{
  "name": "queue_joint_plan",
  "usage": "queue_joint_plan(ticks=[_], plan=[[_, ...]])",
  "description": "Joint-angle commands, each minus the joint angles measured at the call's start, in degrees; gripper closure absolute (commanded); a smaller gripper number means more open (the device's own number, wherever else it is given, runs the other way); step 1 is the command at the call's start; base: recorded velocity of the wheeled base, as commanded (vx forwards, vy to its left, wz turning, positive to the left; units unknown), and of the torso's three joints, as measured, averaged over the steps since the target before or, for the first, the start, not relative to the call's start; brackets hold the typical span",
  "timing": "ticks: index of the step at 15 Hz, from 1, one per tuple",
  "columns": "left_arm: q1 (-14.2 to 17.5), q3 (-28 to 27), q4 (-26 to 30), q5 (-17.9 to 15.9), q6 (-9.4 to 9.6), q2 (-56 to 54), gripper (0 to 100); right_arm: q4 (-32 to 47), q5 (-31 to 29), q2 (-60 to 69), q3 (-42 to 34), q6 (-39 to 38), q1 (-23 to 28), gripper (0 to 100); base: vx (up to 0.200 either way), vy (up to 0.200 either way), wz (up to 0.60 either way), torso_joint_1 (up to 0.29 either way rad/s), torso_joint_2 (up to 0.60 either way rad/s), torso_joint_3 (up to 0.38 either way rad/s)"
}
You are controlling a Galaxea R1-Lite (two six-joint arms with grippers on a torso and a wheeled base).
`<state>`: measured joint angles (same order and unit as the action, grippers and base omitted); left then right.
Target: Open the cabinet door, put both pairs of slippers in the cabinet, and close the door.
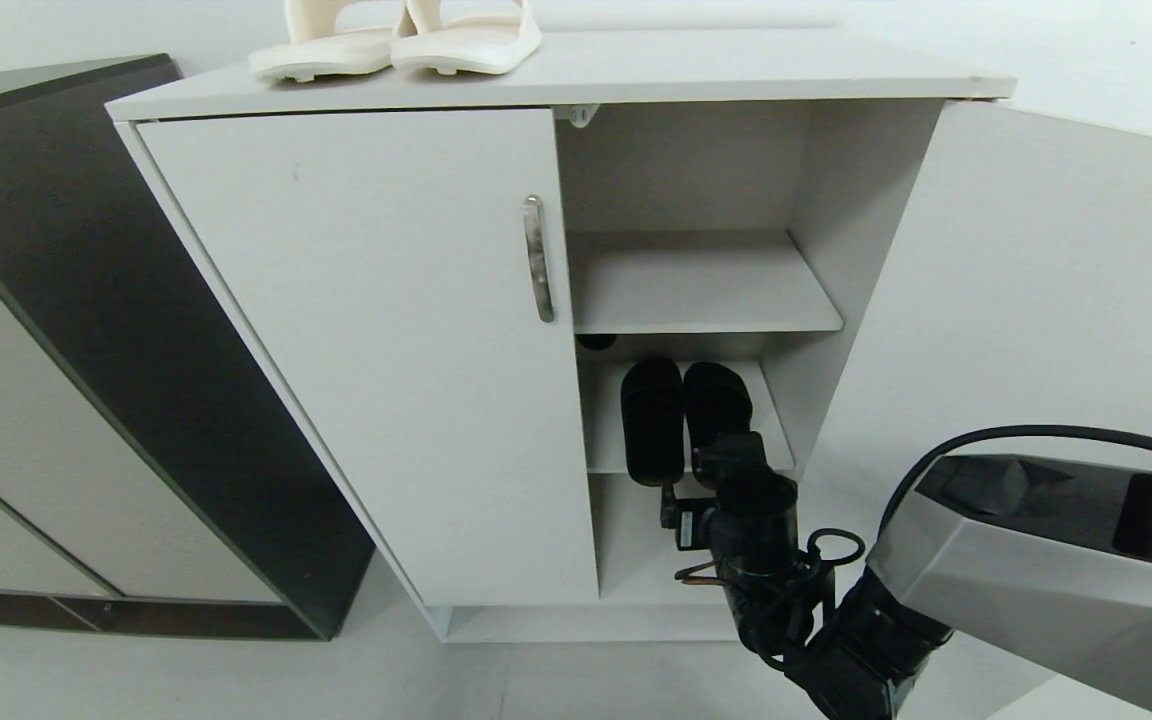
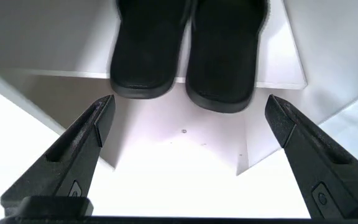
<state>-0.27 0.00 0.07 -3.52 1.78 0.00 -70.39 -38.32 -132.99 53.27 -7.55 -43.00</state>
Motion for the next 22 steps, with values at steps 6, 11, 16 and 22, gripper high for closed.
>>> queue_joint_plan(ticks=[6,11,16,22], plan=[[0.00,0.00,0.01,0.01,-0.02,0.09,100,-0.10,-0.01,0.10,-0.27,-0.01,0.02,0,0.000,0.000,0.00,0.002,0.00,0.034],[0.00,0.00,0.01,0.01,-0.02,0.09,100,-0.10,-0.09,0.10,-0.71,-0.10,0.28,0,0.000,0.000,0.00,0.004,0.00,0.180],[0.00,0.00,0.01,0.01,-0.02,0.09,100,-0.01,-0.01,1.41,-4.67,0.34,0.72,0,0.000,0.000,0.00,0.000,0.00,0.179],[0.00,0.00,0.01,0.01,-0.02,0.09,100,-0.10,2.10,4.40,-7.75,0.78,0.19,0,0.000,0.000,0.00,0.000,0.00,0.010]])
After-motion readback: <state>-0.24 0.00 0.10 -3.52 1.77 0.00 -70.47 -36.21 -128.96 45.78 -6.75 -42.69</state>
